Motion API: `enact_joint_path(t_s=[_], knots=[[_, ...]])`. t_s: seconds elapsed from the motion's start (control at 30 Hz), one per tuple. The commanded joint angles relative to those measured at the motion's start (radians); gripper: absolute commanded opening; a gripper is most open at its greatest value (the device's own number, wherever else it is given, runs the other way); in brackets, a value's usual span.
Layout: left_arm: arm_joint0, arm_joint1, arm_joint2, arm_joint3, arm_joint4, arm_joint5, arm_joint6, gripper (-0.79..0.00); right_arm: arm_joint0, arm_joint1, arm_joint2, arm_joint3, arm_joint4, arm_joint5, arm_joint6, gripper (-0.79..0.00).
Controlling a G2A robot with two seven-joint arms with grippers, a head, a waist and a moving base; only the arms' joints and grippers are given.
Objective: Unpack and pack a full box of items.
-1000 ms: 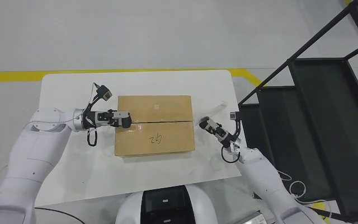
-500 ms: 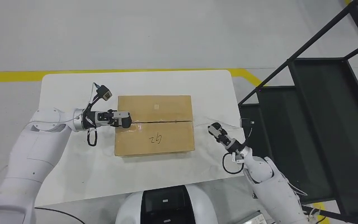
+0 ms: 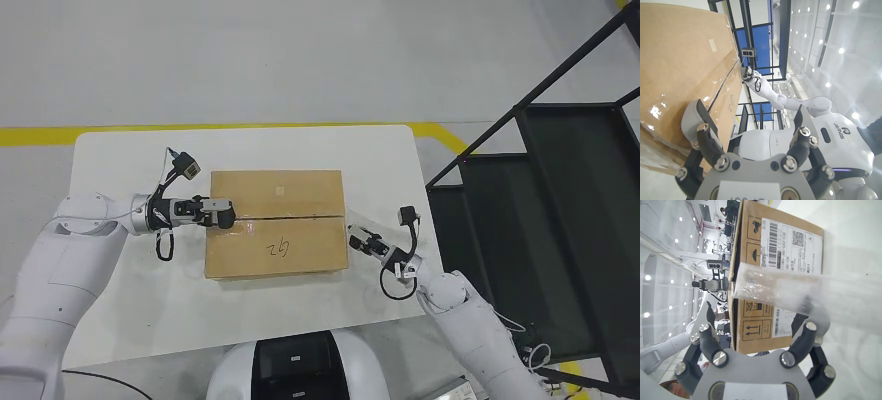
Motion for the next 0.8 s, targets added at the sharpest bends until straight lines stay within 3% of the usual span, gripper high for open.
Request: enact_joint_path(t_s=[0.0, 0.6, 0.7, 0.77], knots=[[0.0, 0.0, 0.0, 0.0, 0.0, 0.0, 0.0, 0.0, 0.005, 0.0, 0.007, 0.01, 0.01, -0.022, -0.015, 0.0], [0.0, 0.0, 0.0, 0.0, 0.0, 0.0, 0.0, 0.0, -0.034, 0.013, 0.088, 0.036, 0.117, -0.1, -0.02, 0.0], [0.0, 0.0, 0.0, 0.0, 0.0, 0.0, 0.0, 0.0, 0.0, 0.009, 0.072, 0.084, 0.164, -0.103, 0.007, -0.132], [0.0, 0.0, 0.0, 0.0, 0.0, 0.0, 0.0, 0.0, 0.026, 0.005, 0.06, 0.122, 0.194, -0.106, 0.026, -0.154]])
